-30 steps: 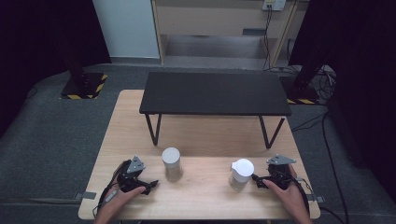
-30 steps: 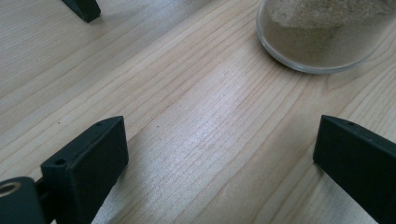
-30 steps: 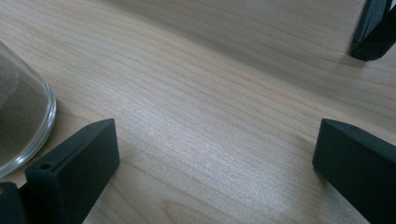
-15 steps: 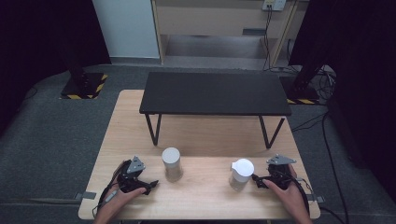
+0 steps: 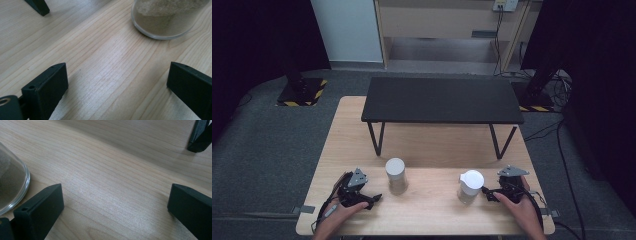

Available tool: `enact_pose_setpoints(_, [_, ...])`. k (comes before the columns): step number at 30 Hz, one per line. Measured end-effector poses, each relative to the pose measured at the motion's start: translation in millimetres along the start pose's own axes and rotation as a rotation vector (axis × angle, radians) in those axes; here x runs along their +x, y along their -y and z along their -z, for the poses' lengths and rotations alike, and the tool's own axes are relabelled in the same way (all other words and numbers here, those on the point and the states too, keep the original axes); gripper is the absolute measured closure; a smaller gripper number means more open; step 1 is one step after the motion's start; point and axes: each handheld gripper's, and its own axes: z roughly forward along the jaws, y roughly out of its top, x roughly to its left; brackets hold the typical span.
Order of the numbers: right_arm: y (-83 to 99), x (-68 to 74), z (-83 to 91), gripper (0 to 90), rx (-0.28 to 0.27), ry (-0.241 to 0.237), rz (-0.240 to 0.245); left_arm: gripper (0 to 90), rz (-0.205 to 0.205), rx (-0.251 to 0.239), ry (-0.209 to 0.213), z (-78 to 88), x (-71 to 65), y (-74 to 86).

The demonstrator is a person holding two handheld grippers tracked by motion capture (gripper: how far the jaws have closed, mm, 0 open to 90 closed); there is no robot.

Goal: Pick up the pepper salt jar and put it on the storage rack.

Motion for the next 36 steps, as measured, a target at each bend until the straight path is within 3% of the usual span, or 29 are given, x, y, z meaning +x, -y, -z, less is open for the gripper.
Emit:
enact_pose_setpoints(6, [0.0,0.1,0.0,1.2,0.000,0.000,0.000,2.2,-0.019,-0.001,0.009,-0.4,-2.5,-2.2])
enact_pose_setpoints(24, [0.1,0.1,0.0,1.2,0.000,0.001,0.000,2.6,-0.031,-0.092,0.055,2.2,-2.0,3.5])
enact_pose_setpoints(36, [0.0,0.1,0.0,1.2,0.000,0.000,-0.001,2.5,-0.026,-0.119,0.072,0.7,-0.4,5.3])
